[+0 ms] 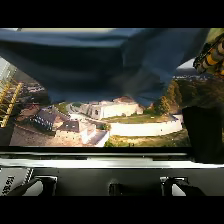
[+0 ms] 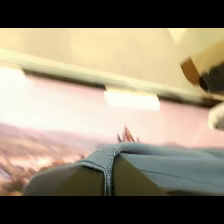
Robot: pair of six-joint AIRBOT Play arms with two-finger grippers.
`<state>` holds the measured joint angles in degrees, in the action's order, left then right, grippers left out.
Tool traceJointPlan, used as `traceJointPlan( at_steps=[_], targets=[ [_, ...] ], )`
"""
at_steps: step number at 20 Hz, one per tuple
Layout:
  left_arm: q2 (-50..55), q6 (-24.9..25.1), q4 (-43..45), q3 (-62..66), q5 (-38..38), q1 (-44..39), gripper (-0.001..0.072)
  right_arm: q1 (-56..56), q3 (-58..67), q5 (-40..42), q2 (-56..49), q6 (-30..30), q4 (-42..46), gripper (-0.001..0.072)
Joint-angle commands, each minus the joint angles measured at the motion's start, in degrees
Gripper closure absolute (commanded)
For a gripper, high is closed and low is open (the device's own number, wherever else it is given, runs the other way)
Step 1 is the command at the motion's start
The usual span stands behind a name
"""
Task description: Fold the clothes and pants, and hang the long-sleeved shirts on hangers.
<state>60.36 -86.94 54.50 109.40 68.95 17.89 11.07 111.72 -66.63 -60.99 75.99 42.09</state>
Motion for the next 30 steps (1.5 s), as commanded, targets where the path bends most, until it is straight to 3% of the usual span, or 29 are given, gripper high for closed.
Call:
traceJointPlan(
  at_steps=[1, 3, 5, 7, 11, 14, 17, 22, 27, 30],
  targets=[
    [-10.9, -8.8, 13.8, 3.9, 1.4, 0.0, 0.0698, -0.2, 5.9, -0.9, 9.0, 8.9, 10.3, 0.0689],
    [-14.8, -15.3, 19.8, 3.9, 5.9, 0.0, 0.0698, -0.2, 5.9, -0.9, 12.5, 13.8, 14.6, 0.0689],
    [-16.0, -17.3, 23.6, 3.9, 11.3, 0.0, 0.0698, -0.2, 5.9, -1.1, 13.4, 17.6, 16.8, 0.0689],
    [-15.1, -17.3, 24.4, 3.4, 15.1, 0.0, 0.0698, -0.2, 5.9, -2.6, 12.0, 18.8, 17.1, 0.0689],
    [-8.6, -16.5, 21.6, -2.3, 15.7, -0.1, 0.0698, -0.2, 5.9, -9.4, 2.3, 23.2, 16.9, 0.0689],
    [1.5, -12.3, 15.7, -7.7, 15.0, -0.9, 0.0698, -0.2, 4.3, -13.0, -9.4, 23.6, 14.3, 0.0688],
    [15.4, -6.3, 15.8, -10.2, 11.0, -5.2, 0.0697, -0.3, 2.4, -13.1, -21.7, 20.6, 12.0, 0.0688],
    [36.6, -5.8, 15.8, -10.1, -4.7, -10.4, 0.0697, -1.7, 2.4, -6.9, -39.3, 16.1, 12.3, 0.0688],
    [44.4, -5.9, 15.8, -10.0, -21.9, -13.0, 0.0697, -4.6, 2.4, 6.8, -50.0, 13.6, 12.7, 0.0688],
    [46.2, -5.9, 15.8, -10.0, -21.6, -13.3, 0.0697, -5.0, 2.4, 6.5, -52.0, 13.1, 13.4, 0.0688]
  ],
)
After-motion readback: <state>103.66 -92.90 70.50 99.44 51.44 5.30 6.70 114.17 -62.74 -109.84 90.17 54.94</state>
